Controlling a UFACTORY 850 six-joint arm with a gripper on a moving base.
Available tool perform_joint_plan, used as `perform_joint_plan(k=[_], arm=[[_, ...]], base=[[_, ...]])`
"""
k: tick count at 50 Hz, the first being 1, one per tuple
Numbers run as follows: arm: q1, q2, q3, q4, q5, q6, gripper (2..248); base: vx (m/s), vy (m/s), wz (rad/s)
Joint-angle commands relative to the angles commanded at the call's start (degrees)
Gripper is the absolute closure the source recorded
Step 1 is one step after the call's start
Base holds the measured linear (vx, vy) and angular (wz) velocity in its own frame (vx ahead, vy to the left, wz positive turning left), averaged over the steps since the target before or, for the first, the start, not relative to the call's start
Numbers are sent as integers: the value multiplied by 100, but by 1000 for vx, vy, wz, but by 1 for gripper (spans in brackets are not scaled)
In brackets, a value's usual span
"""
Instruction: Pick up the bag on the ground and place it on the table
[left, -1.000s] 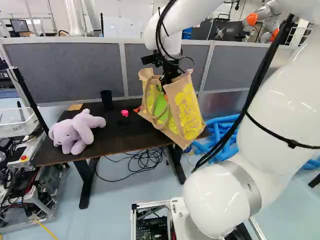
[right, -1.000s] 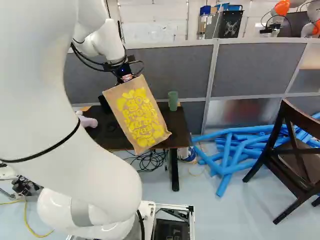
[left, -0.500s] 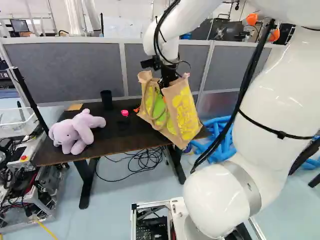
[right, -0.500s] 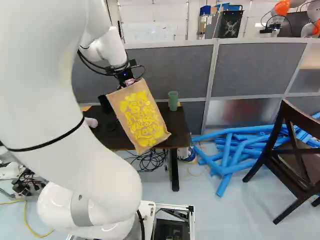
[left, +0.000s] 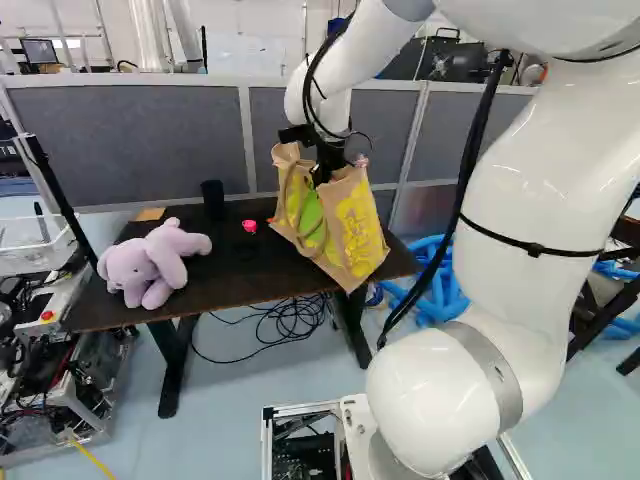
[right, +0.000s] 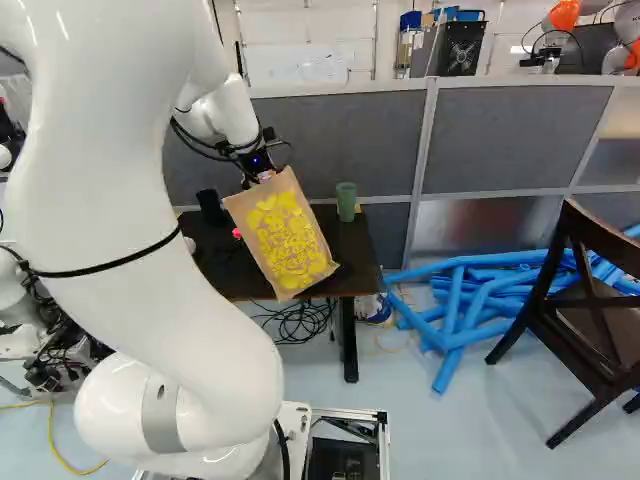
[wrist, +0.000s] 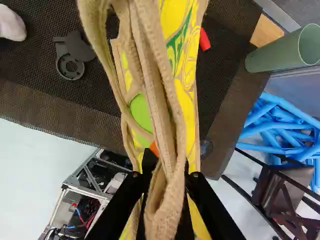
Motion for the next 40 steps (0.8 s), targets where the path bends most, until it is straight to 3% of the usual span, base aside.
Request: perform_joint_plan(k=[16,32,33,37,38,40], arm=[[0,-295,-48,0,22,0,215],[0,-342,-56,0,22,0,207],[0,-342,-56,0,22,0,176],[0,-342,-56,0,22,0,176],[0,-342,-56,0,22,0,142],[0,-342,-56,0,22,0,142]], base=[[0,0,0],[0,0,0],[0,0,0],[0,0,0],[0,0,0],[0,0,0]])
